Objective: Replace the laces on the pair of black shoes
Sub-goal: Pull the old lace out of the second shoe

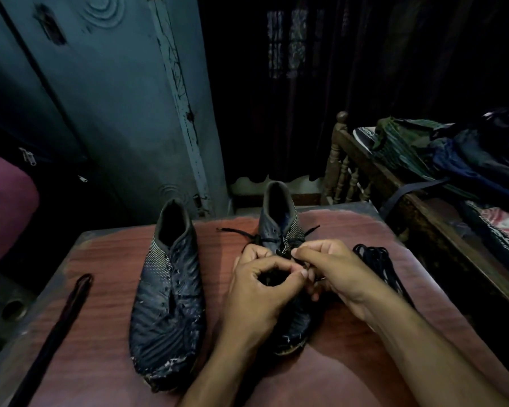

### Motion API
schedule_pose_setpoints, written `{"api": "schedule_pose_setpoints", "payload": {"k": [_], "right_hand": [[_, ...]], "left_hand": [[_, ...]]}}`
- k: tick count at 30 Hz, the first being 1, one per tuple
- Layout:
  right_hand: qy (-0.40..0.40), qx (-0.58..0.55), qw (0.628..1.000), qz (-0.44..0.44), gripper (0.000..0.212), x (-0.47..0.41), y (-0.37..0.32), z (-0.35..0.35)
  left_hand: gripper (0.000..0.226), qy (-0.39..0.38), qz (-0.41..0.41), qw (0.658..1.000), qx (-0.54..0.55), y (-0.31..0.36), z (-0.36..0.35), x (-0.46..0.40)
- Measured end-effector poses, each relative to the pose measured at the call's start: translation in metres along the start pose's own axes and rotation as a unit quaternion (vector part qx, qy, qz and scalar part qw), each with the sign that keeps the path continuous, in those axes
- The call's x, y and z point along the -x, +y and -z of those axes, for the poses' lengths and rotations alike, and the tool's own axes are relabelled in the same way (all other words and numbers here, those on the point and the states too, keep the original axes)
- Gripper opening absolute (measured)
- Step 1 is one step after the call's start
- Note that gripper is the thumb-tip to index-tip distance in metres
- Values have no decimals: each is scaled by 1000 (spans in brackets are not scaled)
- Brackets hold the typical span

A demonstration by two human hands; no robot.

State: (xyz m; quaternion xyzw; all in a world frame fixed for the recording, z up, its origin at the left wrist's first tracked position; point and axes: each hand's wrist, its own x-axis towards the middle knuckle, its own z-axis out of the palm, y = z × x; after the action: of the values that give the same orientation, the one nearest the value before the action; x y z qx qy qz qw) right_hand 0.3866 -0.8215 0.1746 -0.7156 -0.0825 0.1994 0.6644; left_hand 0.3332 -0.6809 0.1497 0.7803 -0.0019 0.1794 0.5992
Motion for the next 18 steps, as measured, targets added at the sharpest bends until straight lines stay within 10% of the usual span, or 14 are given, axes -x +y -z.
{"api": "schedule_pose_setpoints", "payload": {"k": [18], "right_hand": [[-99,32,993,49,25,5,-3,8]], "left_hand": [[14,54,108,990,65,0,1,-2]]}}
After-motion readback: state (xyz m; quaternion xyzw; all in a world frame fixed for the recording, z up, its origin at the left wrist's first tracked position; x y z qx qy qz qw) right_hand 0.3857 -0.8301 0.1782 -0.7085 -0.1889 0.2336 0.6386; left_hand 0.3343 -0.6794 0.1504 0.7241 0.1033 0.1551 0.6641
